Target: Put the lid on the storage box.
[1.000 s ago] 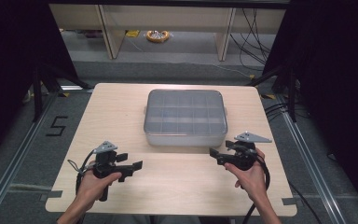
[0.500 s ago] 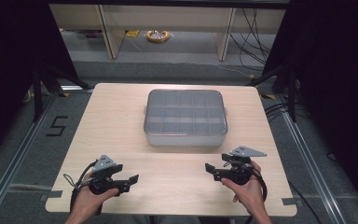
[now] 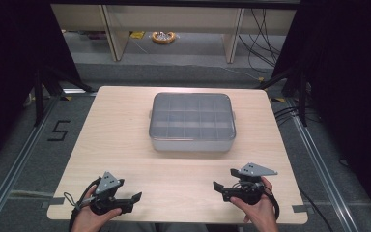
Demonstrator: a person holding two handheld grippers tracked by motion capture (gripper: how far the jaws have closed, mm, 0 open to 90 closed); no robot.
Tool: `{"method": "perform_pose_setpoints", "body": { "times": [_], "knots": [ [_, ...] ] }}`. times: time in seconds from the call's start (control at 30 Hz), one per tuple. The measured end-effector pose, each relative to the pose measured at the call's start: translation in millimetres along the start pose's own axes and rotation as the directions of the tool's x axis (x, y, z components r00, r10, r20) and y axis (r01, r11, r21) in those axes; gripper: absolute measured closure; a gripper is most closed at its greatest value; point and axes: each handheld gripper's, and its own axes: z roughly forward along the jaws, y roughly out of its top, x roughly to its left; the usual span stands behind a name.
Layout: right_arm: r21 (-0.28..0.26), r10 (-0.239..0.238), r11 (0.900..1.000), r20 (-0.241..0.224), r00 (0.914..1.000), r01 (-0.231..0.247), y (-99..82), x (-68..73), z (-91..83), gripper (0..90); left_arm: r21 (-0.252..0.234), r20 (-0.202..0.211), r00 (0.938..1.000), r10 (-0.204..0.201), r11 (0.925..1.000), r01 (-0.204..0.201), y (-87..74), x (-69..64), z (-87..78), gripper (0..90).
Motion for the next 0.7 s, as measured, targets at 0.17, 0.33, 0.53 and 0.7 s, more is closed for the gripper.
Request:
{"method": "perform_pose_setpoints", "body": {
  "times": [0.17, 0.33, 0.53, 0.7],
  "knots": [
    [0.041, -0.004, 0.9991, 0.001, 1.0, 0.004, -9.4, 3.3, -6.7, 16.1, 0.026, 0.011, 0.9992, 0.038, 0.9989, -0.038, -4.1, -5.5, -3.5, 17.8],
    [0.056, -0.061, 0.9965, -0.007, 0.9981, 0.061, -18.6, 2.3, -6.4, 16.3, 0.03, 0.021, 0.9982, 0.057, 0.9979, -0.057, -6.5, -8.2, -2.7, 15.3],
    [0.098, -0.064, 0.9931, -0.019, 0.9978, 0.065, -28.6, 6.1, -8.0, 16.4, 0.059, 0.034, 0.9955, 0.088, 0.9942, -0.09, -7.8, -10.0, -0.3, 15.5],
    [0.124, -0.056, 0.9907, -0.016, 0.9983, 0.057, -34.6, 9.1, -9.9, 16.4, 0.062, 0.018, 0.9956, 0.092, 0.9938, -0.093, -8.6, -9.9, 0.7, 15.5]
  ]
}}
